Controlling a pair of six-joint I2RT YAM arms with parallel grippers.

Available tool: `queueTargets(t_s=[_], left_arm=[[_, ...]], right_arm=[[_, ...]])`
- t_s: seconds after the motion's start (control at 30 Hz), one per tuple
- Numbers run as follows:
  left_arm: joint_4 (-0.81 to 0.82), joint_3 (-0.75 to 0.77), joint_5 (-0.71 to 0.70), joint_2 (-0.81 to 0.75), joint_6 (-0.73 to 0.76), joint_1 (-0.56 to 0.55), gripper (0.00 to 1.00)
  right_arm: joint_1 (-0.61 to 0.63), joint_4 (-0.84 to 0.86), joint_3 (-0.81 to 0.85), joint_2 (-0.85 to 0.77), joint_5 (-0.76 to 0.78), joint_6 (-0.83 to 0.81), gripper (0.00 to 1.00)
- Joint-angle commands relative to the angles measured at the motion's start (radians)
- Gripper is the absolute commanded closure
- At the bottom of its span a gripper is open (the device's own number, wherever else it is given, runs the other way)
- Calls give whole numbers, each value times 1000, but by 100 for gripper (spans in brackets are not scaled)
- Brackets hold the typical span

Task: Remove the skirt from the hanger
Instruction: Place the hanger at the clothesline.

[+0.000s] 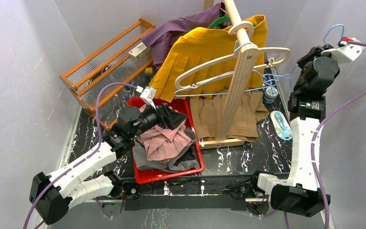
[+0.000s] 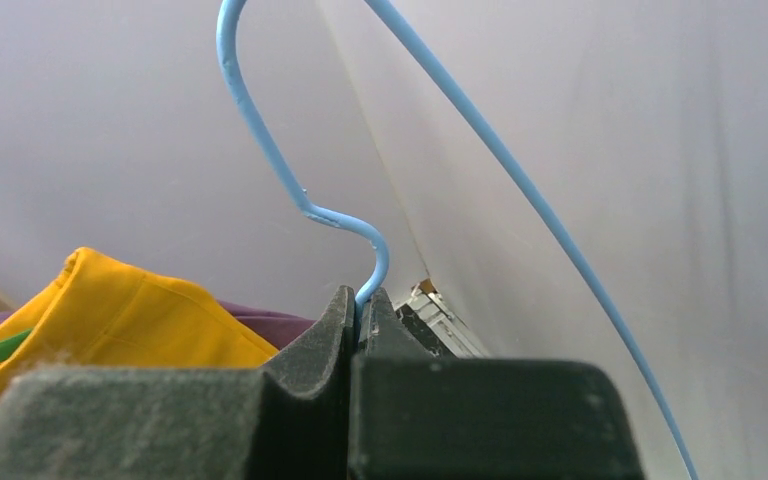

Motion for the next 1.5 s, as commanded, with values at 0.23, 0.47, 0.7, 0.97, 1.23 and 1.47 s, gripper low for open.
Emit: queueTargets(t_s=[0.23,0.47,0.7,0.97,1.23,1.47], left_arm=[[-91,31,-23,-59,79,6,5],[-112,55,-18,-79,111,6,4],[-128,30,-49,-117,96,6,2],[-132,24,-29,-109,87,6,2],[-133,70,4,-66,90,6,2],[-109,61,14,-53,70,6,2]], right_arm=[[-3,-81,178,7,-316,-67,100],[-3,-49,183,-46,-414,130,100],[-3,-35,301,11,-280,309,100],[-3,-76,455,-9,-262,446,100],[-3,26,440,-65,-208,589,100],[-3,11,510,-14,-265,671,100]])
